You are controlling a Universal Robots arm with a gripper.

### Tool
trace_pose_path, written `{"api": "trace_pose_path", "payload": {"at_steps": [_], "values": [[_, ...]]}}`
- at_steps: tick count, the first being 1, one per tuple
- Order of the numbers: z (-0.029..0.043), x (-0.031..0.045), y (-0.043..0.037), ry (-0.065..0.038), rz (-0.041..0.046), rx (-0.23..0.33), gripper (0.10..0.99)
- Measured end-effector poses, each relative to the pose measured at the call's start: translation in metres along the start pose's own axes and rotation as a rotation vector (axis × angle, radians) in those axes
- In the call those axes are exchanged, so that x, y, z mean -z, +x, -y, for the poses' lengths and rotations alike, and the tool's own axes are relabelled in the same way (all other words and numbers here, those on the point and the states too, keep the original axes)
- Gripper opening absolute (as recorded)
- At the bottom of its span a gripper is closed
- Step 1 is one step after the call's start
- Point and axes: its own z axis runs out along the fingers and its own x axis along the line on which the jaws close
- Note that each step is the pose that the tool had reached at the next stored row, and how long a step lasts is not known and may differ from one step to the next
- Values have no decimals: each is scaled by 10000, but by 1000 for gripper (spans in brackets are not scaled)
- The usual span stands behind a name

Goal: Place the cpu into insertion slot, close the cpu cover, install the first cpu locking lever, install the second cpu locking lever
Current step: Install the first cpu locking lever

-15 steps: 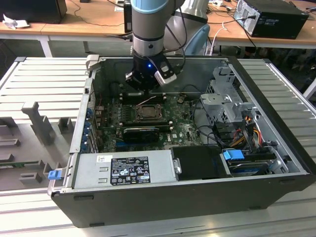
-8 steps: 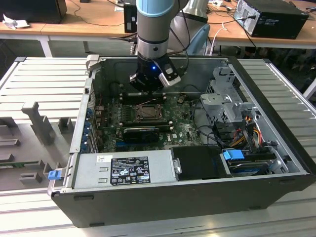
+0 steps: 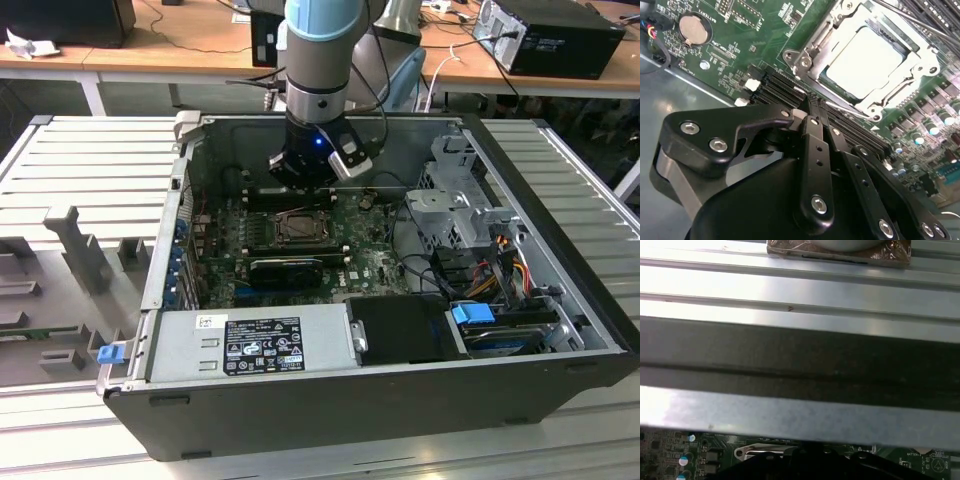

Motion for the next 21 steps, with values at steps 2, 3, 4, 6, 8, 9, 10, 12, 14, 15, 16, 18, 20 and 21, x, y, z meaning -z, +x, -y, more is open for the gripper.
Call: {"api": "trace_pose_path", "payload": {"at_steps": [2,3,4,6,8,9,10,12,14,15,16,18,20,21], "values": [[3,-14,-17,0,1,-10,106],[4,-22,-20,0,1,-10,106],[6,-38,-20,1,1,-13,106],[9,-57,-21,5,2,-13,106],[10,-68,-23,11,1,-18,106],[11,-72,-24,14,1,-21,106],[12,-77,-25,21,1,-23,106],[13,-82,-27,34,0,-25,106],[13,-84,-28,50,-1,-29,106],[13,-85,-30,61,0,-31,106],[13,-85,-31,72,-1,-32,106],[14,-86,-36,120,-3,-39,106],[14,-86,-37,150,-7,-39,106],[14,-87,-38,174,-8,-39,106]]}}
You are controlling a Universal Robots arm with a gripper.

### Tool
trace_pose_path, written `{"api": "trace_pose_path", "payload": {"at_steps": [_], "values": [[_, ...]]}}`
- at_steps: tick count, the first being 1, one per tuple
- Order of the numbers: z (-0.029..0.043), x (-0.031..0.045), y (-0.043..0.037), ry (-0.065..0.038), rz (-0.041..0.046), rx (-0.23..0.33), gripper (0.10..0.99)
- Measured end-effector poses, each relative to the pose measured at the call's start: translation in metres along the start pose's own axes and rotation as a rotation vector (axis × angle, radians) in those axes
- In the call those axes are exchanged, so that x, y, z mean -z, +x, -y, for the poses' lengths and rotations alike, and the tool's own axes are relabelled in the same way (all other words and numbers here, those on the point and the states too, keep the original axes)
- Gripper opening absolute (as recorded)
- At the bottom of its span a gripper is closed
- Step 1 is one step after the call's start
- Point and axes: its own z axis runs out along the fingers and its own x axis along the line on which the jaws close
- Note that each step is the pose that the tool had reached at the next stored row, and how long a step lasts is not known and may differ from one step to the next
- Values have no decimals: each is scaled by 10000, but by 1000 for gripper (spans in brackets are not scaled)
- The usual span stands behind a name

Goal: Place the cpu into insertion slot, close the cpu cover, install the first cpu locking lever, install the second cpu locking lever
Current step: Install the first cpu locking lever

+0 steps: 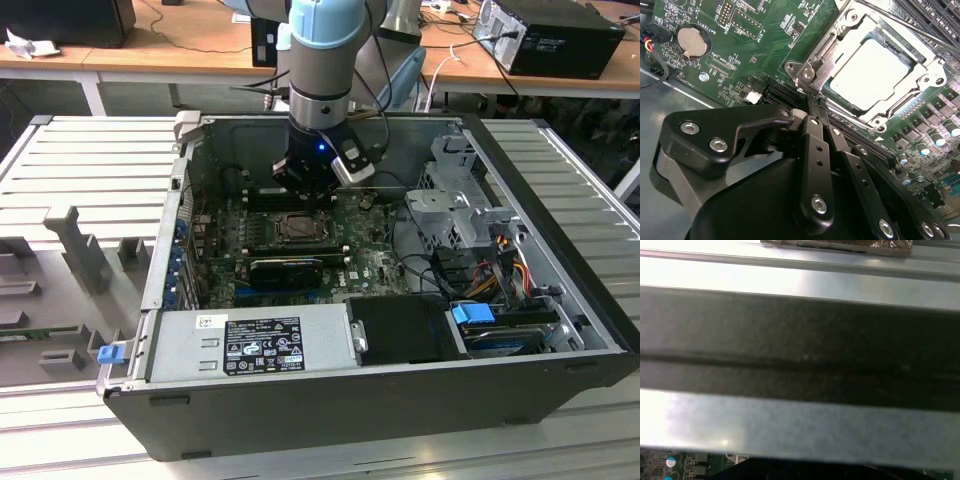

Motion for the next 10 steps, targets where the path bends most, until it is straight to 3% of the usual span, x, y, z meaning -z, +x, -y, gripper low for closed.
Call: {"api": "trace_pose_path", "payload": {"at_steps": [6,10], "values": [[3,-25,-4,88,-6,-4,106],[3,-28,-6,34,-1,-2,106]]}}
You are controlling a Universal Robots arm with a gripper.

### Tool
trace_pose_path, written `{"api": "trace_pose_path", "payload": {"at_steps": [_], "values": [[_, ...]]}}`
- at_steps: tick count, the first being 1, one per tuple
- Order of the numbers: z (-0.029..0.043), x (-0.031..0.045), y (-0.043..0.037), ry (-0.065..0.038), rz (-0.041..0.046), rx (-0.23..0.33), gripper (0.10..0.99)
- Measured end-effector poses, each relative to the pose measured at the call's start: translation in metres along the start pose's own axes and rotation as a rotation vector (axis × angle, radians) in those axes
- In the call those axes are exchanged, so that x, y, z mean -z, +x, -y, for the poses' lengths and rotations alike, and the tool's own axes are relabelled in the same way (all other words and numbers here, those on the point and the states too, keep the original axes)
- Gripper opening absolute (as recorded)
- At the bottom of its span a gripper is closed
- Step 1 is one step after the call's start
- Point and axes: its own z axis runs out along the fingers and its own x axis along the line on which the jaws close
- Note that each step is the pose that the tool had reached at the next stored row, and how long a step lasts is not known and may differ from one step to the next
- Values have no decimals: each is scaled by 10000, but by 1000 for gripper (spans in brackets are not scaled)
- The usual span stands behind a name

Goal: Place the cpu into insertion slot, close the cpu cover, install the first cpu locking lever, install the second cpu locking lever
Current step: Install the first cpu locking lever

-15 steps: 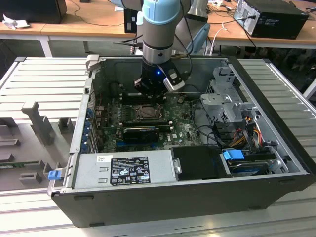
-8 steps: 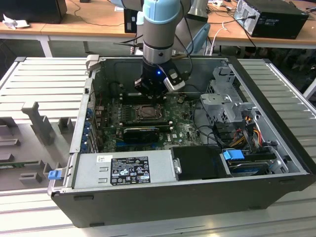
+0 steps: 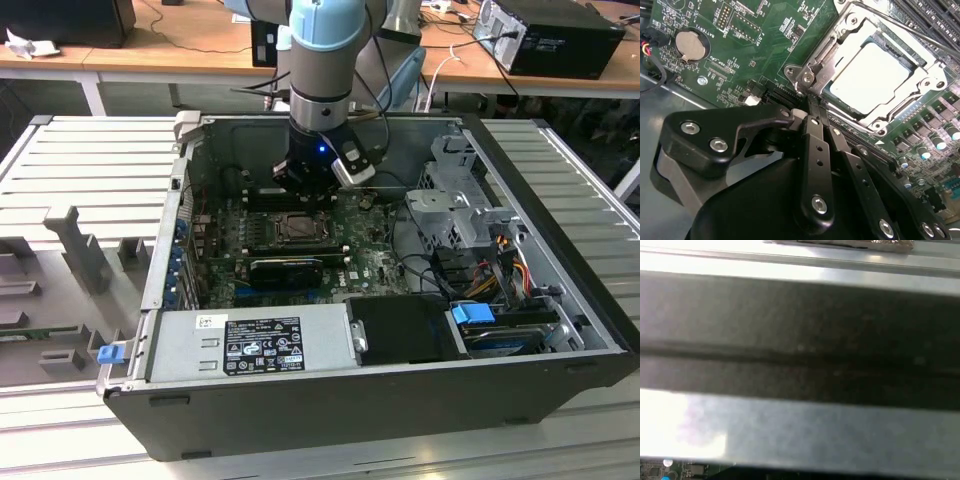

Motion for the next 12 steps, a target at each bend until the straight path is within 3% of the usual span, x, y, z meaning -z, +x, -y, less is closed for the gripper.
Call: {"api": "trace_pose_path", "payload": {"at_steps": [2,6,12], "values": [[-4,37,0,-3,0,-1,106],[-22,205,-3,-2,-1,-2,106],[-3,209,-2,-2,0,-2,106]]}}
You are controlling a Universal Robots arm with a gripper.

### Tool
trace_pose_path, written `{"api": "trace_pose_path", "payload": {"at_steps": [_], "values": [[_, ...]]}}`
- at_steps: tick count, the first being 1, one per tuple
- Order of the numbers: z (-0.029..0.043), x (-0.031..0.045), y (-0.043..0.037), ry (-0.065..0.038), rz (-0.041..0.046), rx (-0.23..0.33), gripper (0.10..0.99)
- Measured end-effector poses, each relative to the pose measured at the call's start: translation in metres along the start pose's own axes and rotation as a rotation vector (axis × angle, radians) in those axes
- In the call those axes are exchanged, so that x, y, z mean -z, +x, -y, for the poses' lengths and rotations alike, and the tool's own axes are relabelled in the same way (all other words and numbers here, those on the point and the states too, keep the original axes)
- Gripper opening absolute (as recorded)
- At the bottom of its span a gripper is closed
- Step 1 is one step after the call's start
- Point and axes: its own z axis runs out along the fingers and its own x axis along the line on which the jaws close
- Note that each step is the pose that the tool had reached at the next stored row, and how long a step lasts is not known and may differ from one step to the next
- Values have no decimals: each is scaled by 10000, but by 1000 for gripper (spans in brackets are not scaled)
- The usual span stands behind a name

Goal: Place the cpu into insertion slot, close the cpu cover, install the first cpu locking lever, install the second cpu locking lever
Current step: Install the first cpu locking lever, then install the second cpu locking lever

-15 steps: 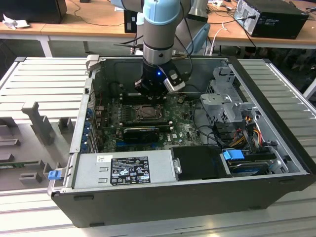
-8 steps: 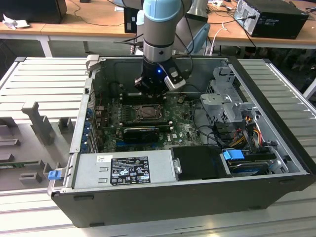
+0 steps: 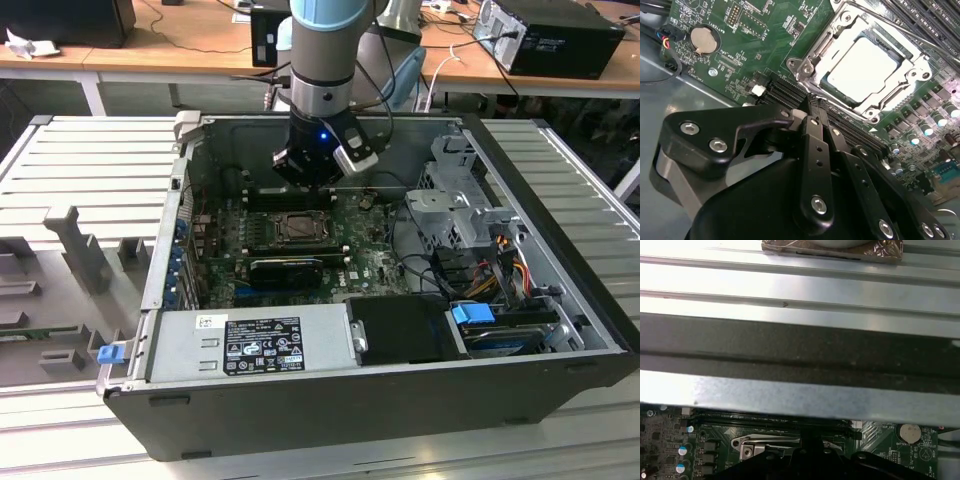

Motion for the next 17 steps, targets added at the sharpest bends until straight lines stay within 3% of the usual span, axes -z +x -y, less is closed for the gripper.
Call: {"api": "trace_pose_path", "payload": {"at_steps": [9,17], "values": [[21,3,2,6,-1,1,106],[87,10,6,24,-2,0,106]]}}
